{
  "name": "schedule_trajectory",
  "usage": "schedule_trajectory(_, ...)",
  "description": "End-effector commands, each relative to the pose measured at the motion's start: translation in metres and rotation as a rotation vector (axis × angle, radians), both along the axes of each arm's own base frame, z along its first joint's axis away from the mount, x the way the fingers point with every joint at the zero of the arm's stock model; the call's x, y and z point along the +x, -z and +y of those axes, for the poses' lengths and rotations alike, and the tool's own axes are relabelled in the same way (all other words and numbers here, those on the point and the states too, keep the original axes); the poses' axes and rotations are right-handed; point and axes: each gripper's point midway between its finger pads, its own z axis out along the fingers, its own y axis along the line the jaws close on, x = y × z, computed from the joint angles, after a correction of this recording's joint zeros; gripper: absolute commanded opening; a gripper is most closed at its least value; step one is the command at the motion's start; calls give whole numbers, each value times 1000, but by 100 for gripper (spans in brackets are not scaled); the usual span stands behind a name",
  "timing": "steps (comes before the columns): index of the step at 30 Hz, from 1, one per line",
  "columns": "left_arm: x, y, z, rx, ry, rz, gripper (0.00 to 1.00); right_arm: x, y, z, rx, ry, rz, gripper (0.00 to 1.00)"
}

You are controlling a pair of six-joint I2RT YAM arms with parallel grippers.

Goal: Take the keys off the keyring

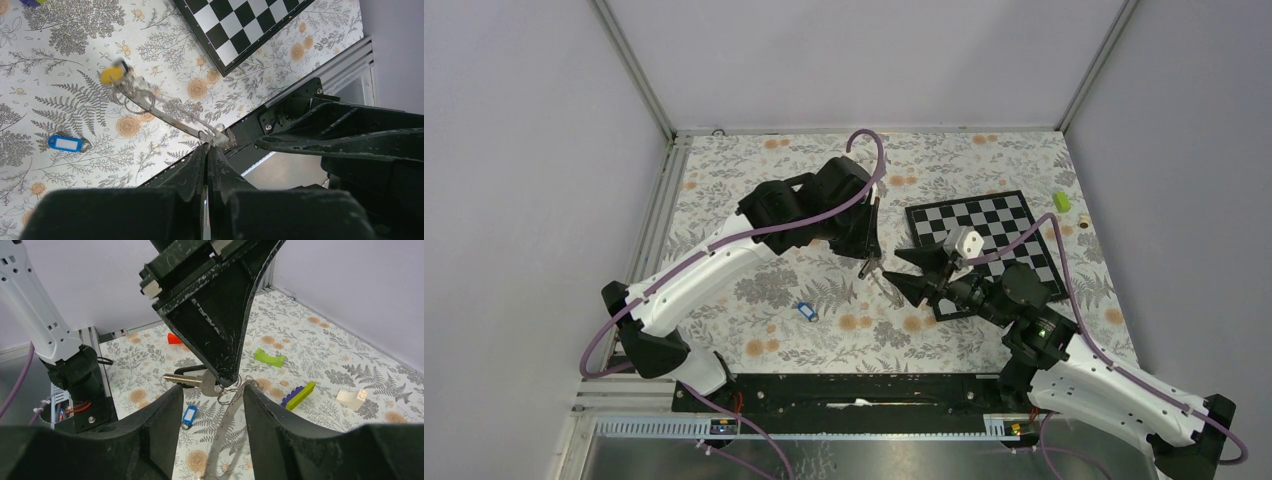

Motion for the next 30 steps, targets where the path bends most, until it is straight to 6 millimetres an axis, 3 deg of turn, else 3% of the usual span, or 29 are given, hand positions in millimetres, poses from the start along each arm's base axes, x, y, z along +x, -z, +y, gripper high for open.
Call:
schedule_trajectory(1,-1,-29,-7,-102,-8,-19,0,-1,-2,3,12,-11,-47,56)
schedule_trajectory(10,0,-34,-9,-117,-15,-19,0,2,21,3,-48,-1,-23,57)
schedule_trajectory(19,-1,-35,-11,-129,-13,-14,0,0,26,14,-59,-40,-7,50)
schedule_trajectory(30,-3,-36,-12,-143,-7,-4,0,12,31,18,-62,6,0,44)
